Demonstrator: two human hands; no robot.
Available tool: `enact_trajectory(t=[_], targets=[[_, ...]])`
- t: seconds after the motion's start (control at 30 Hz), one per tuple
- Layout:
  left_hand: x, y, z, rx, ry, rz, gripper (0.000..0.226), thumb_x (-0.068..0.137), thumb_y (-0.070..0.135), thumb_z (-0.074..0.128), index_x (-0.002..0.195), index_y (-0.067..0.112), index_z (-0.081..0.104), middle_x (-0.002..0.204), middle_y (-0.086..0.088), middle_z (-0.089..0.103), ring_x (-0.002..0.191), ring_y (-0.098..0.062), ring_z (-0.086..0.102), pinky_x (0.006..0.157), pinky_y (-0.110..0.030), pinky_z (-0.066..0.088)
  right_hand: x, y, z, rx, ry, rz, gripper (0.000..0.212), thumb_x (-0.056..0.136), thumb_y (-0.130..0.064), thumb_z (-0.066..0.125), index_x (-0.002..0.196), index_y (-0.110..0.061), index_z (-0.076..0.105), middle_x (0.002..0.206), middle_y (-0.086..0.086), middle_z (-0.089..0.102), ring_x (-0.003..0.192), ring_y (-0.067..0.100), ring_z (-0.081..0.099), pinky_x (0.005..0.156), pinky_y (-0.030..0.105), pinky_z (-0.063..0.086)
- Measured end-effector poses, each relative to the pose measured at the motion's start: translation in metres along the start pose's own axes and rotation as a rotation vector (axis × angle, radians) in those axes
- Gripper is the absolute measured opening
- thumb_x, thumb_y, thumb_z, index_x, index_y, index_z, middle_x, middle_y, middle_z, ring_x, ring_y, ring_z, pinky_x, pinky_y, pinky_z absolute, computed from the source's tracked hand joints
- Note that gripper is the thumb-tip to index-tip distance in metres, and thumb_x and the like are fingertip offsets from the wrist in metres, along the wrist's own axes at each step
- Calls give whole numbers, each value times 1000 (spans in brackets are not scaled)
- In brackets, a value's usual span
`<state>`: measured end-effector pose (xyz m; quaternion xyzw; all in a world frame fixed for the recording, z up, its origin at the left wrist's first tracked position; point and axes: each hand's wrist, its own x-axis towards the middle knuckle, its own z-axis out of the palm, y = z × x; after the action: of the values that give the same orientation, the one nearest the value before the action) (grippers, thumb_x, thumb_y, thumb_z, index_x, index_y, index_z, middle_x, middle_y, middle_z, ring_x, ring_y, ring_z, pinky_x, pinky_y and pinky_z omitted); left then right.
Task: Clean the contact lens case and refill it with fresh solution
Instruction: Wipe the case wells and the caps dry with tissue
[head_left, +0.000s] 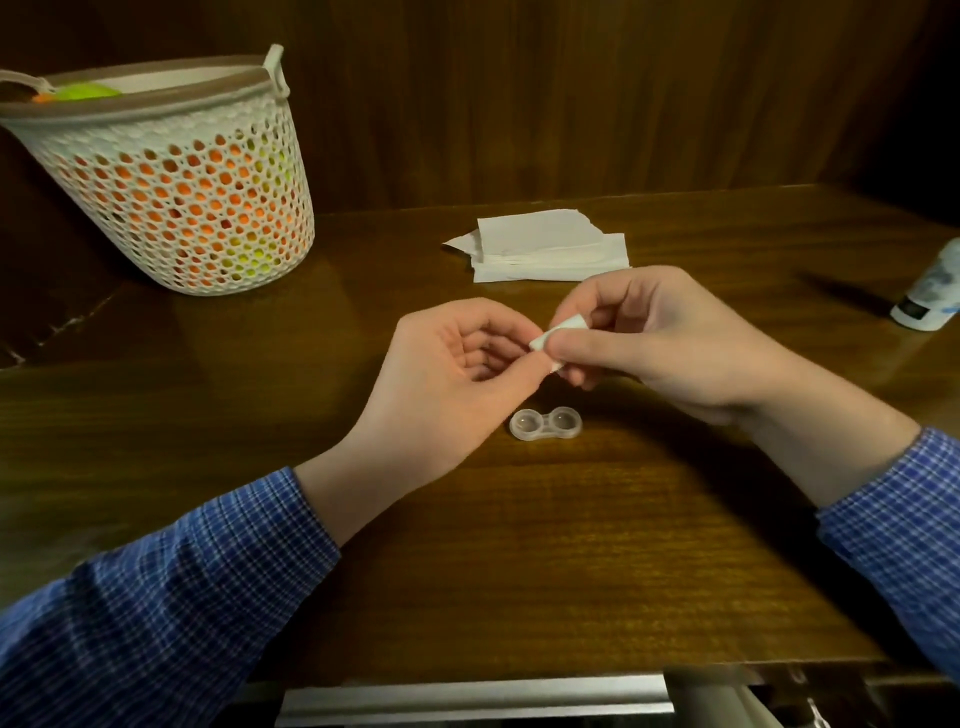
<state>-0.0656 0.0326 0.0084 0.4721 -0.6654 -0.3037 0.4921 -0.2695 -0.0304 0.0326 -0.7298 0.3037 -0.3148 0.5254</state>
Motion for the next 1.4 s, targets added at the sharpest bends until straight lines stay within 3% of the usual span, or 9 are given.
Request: enact_trajectory(t=[0.13,0.23,0.4,0.57,0.7,0.8,0.93,1.13,1.4], targets=[[-5,-7,-11,455,-186,15,39,79,40,76,116,31,69,96,17,60,86,-2,57,69,-14,47,-5,-2,-23,-134,-108,212,13,78,-18,79,90,-19,82,90,7,79,76,13,71,64,19,57],[-3,-10,-11,569,-318,-35,48,76,49,74,121,33,68,99,20,57,94,4,52,72,-12,39,-4,0,-25,-279,-152,299,19,90,-12,73,94,-27,83,91,0,79,74,8,70,64,16,55],[-3,-10,-4,505,-337,2,18,82,35,78,100,30,76,87,15,62,86,-4,56,69,-15,46,0,1,-14,-443,-207,301,23,92,-22,73,113,-30,73,88,-4,79,74,7,73,66,18,58],[-6,-12,-2,379,-287,-9,18,81,17,82,95,25,76,80,9,70,77,-13,66,64,-22,57,-1,5,-9,-439,-146,286,4,84,-22,81,87,-24,79,83,-1,79,71,12,72,61,17,55],[-5,-15,0,252,-248,-22,20,84,3,79,97,17,77,76,-1,72,65,-10,66,59,-19,56,-2,7,-4,-406,-121,263,5,82,-22,83,86,-25,81,83,-1,79,72,12,73,62,14,54],[-3,-17,0,191,-246,-55,21,85,3,79,101,16,78,80,-3,73,68,-19,68,59,-28,59,-2,7,-1,-425,-110,257,3,82,-24,83,84,-25,81,82,-3,79,75,14,74,64,18,56],[-1,-19,-1,189,-253,-70,23,84,6,82,102,20,78,84,1,75,72,-22,69,60,-28,60,-1,9,7,-501,-36,252,6,81,-31,83,77,-28,81,78,-7,77,76,14,70,67,28,55],[-1,-19,-1,240,-243,-60,21,83,8,82,99,21,79,83,4,75,72,-21,71,59,-35,61,-3,10,18,-601,50,249,10,83,-35,81,76,-28,78,75,-9,72,70,9,64,55,19,45],[1,-20,1,218,-213,-67,21,84,7,81,100,22,78,85,1,75,73,-27,70,60,-43,60,-2,9,20,-569,76,290,11,82,-34,81,74,-27,77,73,-6,72,64,7,63,52,17,45]])
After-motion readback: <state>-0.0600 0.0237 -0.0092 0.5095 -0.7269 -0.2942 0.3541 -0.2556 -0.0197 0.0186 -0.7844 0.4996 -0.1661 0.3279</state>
